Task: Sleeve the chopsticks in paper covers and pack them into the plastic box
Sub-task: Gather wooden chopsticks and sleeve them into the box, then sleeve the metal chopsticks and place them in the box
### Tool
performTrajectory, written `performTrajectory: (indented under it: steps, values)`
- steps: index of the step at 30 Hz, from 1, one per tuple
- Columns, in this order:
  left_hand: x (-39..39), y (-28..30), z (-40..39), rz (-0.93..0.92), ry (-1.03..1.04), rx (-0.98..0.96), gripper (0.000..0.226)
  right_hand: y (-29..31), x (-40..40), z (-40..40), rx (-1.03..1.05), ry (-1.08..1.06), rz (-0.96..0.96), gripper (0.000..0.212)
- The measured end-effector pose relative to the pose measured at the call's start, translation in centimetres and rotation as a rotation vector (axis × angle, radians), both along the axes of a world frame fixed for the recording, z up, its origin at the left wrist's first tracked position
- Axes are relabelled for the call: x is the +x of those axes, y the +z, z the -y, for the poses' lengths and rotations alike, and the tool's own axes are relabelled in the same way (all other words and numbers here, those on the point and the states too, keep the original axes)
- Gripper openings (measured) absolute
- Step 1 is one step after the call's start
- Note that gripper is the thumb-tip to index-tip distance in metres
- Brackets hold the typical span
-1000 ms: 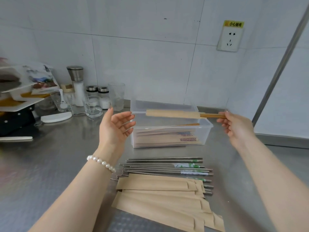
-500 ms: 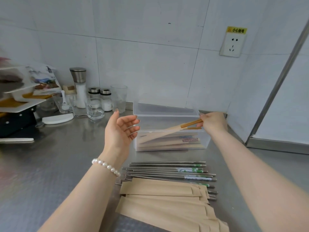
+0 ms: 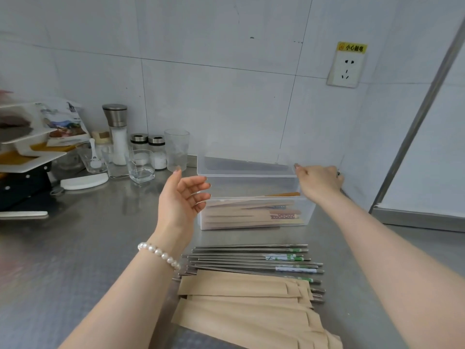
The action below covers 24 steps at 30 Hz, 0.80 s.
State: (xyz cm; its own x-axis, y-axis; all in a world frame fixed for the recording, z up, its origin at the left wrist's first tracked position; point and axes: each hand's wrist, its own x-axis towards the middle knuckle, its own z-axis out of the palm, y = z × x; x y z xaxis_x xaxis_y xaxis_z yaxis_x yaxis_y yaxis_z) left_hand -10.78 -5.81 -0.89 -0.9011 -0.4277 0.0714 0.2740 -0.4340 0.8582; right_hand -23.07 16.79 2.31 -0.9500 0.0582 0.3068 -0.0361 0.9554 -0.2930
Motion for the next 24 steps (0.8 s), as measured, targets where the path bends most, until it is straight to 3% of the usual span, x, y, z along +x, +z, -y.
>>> performTrajectory:
  steps: [4, 8, 12, 15, 18, 21, 24]
  values:
    - [-0.1, -0.1, -0.3, -0.047, -0.05, -0.114, 0.032, 0.5, 1.3, -1.0, -0.222, 0.084, -0.16, 0.04]
    - [0.5, -0.6, -1.5, -0.102, -0.339, -0.569, 0.004, -0.5, 3.3, -2.1, -0.474, 0.26, -0.308, 0.024]
    - [1.6, -1.8, -3.9, -0.012, -0.604, -1.142, 0.021, -1.7, 6.1, -2.1, -0.554, 0.49, -0.067, 0.019]
    - [1.8, -2.6, -5.0, 0.024, -0.625, -1.385, 0.035, -3.3, 7.9, -1.9, -0.514, 0.619, 0.127, 0.011]
    - [1.7, -2.5, -5.2, 0.048, -0.637, -1.499, 0.043, -3.9, 8.7, -1.8, -0.38, 0.657, 0.287, 0.01]
    - [1.7, -2.5, -5.3, 0.06, -0.643, -1.502, 0.044, -3.7, 9.0, -2.5, -0.276, 0.697, 0.413, 0.018]
    - [1.8, -2.5, -5.4, 0.05, -0.631, -1.487, 0.035, -3.3, 9.3, -3.3, -0.233, 0.725, 0.504, 0.012]
